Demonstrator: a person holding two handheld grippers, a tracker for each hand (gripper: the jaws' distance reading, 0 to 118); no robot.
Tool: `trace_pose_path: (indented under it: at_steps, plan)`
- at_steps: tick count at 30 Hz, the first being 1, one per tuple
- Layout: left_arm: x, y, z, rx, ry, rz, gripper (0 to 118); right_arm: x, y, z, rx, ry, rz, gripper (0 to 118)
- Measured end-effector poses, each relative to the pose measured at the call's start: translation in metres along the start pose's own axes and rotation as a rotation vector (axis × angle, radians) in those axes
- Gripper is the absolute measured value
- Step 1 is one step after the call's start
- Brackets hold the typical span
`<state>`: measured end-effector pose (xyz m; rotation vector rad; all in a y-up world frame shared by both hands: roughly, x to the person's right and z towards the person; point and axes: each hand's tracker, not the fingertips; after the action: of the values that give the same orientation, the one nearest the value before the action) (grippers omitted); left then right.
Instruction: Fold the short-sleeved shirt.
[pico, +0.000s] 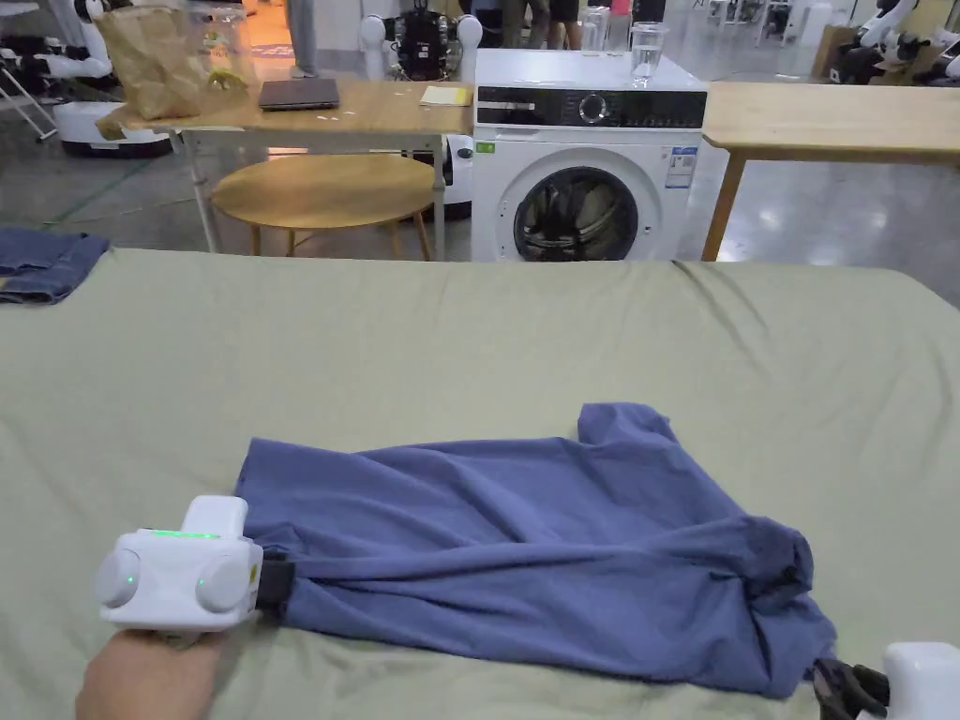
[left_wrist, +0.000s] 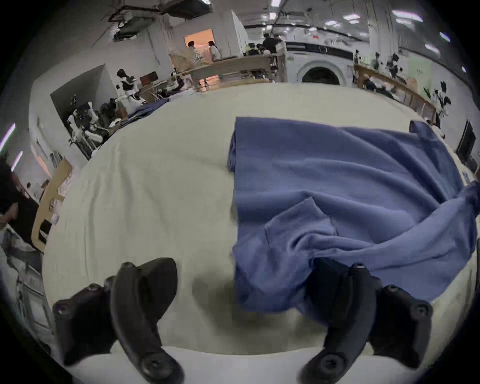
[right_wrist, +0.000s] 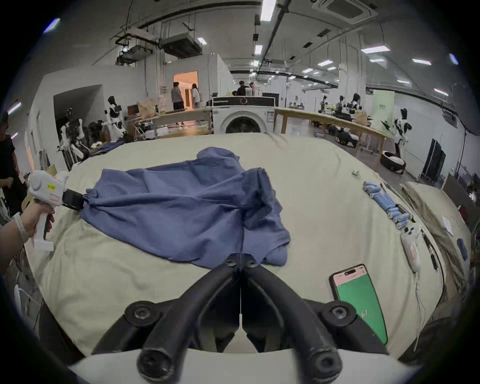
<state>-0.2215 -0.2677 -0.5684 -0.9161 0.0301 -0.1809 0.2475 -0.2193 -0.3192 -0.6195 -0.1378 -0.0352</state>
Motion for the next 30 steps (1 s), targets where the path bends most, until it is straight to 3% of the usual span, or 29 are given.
trace_pose_path:
  at_steps: [3,4,5,6,7,8,10,11,14,15,16,17,25,30]
  plan:
    - [0.008,0.008,0.005,0.002,-0.050,-0.041,33,0.006,0.004,-0.022,-0.055,-0.038,0.009,0]
    - [0.012,0.010,0.008,0.006,-0.078,-0.052,25,0.008,0.006,-0.034,-0.086,-0.057,0.007,0]
    - [0.015,0.010,0.010,0.010,-0.075,-0.059,25,0.010,0.008,-0.044,-0.098,-0.059,0.003,0]
    - [0.019,0.011,0.013,0.018,-0.064,-0.080,9,0.016,0.009,-0.057,-0.117,-0.065,-0.002,0]
    - [0.021,0.010,0.015,0.021,-0.041,-0.106,7,0.019,0.012,-0.070,-0.133,-0.072,-0.009,9]
    - [0.024,0.007,0.022,0.027,-0.043,-0.106,7,0.020,0.014,-0.079,-0.153,-0.073,-0.018,36]
    - [0.018,0.000,0.031,0.037,-0.079,-0.053,6,0.023,0.019,-0.102,-0.227,-0.040,-0.037,111]
    - [0.015,-0.002,0.035,0.040,-0.097,-0.020,6,0.022,0.021,-0.107,-0.199,-0.042,-0.030,114]
    - [0.002,-0.005,0.044,0.055,-0.129,0.033,6,0.018,0.026,-0.125,-0.214,-0.046,0.009,107]
    - [0.000,-0.008,0.050,0.063,-0.138,0.047,5,0.020,0.026,-0.126,-0.201,-0.003,0.000,85]
    - [-0.007,-0.007,0.050,0.061,-0.152,0.060,5,0.021,0.028,-0.126,-0.216,0.018,-0.017,34]
    - [-0.010,-0.009,0.053,0.064,-0.169,0.076,5,0.020,0.028,-0.123,-0.202,0.019,-0.039,6]
    - [-0.034,-0.028,0.102,0.128,-0.225,0.149,5,0.023,0.032,-0.044,-0.071,0.072,-0.088,5]
    - [-0.053,-0.059,0.155,0.186,-0.240,0.167,5,0.020,0.028,0.025,-0.004,0.106,-0.066,5]
